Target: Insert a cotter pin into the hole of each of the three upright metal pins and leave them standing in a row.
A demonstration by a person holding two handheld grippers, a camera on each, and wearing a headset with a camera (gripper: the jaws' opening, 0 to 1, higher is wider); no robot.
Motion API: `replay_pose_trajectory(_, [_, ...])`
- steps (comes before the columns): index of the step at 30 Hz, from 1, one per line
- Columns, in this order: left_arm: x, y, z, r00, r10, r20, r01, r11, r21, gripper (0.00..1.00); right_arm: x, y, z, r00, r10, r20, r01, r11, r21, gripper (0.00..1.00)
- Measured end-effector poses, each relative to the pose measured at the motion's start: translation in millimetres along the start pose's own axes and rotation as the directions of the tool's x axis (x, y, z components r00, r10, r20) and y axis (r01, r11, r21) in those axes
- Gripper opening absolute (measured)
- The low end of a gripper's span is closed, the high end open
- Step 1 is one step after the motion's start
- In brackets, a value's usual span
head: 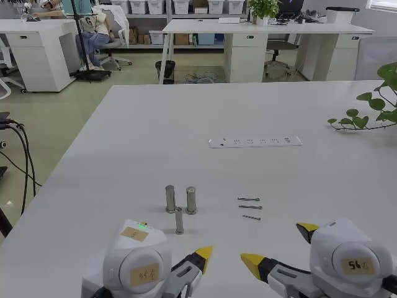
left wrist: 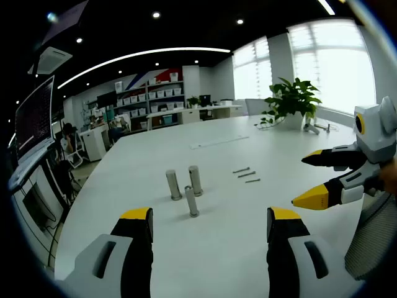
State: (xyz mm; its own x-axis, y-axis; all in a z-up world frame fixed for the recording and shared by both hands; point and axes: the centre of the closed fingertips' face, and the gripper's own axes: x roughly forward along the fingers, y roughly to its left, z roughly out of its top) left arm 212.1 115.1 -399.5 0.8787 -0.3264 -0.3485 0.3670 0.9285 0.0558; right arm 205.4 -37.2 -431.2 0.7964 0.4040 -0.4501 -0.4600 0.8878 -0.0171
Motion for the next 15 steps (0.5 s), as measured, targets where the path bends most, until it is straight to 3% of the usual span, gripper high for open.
replay_pose_trajectory(3, [0.4, -0.9, 1.1, 1.0, -0.005, 0.005, 0.005, 1.0, 0.004, 0.85, -0.7, -1.3, 4.6, 0.9998, -0.006, 0.021, 0.006, 1.0, -0.005, 0.68])
replay_pose_trajectory(15, [1.5, -6.7, 4.9, 0.9996, -0.022, 0.016, 0.022, 1.0, 0.013, 0.95, -1.5, -7.2, 4.0, 0.9994, -0.027, 0.021, 0.026, 1.0, 0.002, 0.72])
